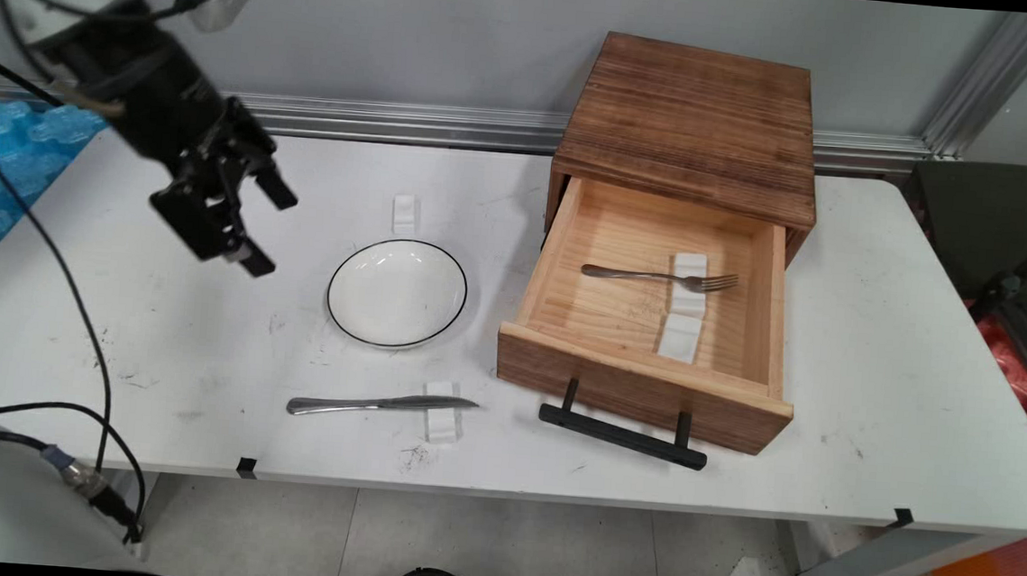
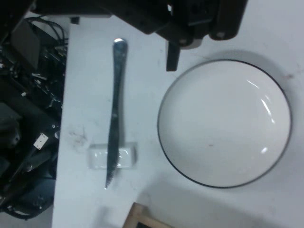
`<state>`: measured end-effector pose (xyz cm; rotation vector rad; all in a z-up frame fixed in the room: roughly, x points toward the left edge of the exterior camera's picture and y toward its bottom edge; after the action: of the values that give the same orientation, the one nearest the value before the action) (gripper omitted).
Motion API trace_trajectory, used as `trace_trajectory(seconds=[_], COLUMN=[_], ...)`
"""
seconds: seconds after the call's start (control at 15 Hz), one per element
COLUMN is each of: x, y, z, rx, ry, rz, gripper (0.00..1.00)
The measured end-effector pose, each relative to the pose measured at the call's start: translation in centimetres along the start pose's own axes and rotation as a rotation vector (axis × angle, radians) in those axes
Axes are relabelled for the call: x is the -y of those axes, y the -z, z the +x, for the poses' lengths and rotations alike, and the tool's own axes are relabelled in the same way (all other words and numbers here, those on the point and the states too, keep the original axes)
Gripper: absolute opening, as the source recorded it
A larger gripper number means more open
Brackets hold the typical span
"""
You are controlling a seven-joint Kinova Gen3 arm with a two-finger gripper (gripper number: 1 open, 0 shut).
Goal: Pick up the knife from the right of the white plate
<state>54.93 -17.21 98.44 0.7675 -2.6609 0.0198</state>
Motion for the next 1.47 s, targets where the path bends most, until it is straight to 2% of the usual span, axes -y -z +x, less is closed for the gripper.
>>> trace_trajectory(seconds=[0.27,0.53,0.87,1.47], x=[-2.3,-3.7,-5.8,-6.4], y=[-2.8,-5.8,-11.5,-19.1], z=[-1.8,-2.7,-2.9,-2.0], rx=[0.008,0.022,0.034,0.059], ry=[0.014,0.016,0.009,0.018], rz=[0.000,0.015,0.039,0.085], gripper=[1.00,1.00,1.00,1.00])
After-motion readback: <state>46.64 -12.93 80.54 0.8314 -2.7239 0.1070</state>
